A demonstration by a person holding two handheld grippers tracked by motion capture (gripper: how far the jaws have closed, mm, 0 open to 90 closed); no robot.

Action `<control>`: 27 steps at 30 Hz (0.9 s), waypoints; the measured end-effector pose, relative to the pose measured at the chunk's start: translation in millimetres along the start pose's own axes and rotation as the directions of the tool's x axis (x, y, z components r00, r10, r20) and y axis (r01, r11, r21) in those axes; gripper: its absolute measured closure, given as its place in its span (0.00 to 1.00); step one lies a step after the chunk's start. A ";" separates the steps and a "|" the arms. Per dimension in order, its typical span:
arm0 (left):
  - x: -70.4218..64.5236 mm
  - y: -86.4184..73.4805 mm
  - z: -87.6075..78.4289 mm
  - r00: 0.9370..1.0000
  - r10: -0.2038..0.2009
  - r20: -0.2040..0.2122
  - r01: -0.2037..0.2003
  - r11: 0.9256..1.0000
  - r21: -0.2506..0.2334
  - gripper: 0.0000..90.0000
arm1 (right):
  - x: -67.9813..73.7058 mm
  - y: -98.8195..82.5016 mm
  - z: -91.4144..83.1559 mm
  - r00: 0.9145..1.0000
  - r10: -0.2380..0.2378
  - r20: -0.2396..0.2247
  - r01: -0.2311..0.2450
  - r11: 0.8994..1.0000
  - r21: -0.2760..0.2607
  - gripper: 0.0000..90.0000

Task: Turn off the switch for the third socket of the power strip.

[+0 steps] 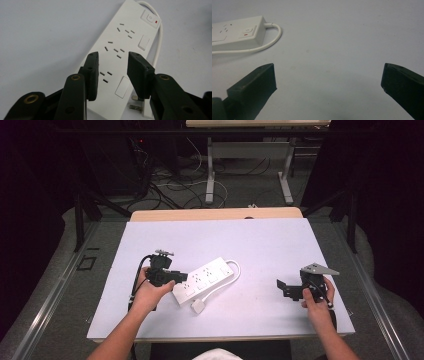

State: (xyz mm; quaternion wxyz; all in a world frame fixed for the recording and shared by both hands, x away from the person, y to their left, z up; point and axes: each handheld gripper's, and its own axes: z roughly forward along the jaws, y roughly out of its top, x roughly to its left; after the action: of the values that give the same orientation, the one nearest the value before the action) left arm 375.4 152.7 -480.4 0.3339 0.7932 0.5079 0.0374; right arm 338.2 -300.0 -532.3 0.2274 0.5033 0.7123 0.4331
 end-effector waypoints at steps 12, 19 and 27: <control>10.2 -0.3 -3.4 0.998 0.044 -0.046 -0.047 0.997 -0.061 0.52 | -0.1 0.0 0.0 1.000 0.001 0.001 -0.001 1.000 -0.001 0.00; 16.6 -1.4 -4.7 0.996 0.054 -0.068 -0.060 0.995 -0.083 0.46 | -0.1 0.1 -0.3 1.000 0.000 0.002 0.000 1.000 0.000 0.00; 27.2 -3.2 -9.9 0.991 0.061 -0.123 -0.078 0.987 -0.141 0.39 | -0.1 0.0 -0.3 1.000 0.000 0.002 0.000 1.000 0.000 0.00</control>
State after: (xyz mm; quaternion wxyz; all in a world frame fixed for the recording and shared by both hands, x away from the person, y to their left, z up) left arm 382.0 181.0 -482.2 0.3587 0.7804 0.4947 0.1328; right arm 338.0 -300.2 -532.2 0.2284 0.5036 0.7121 0.4327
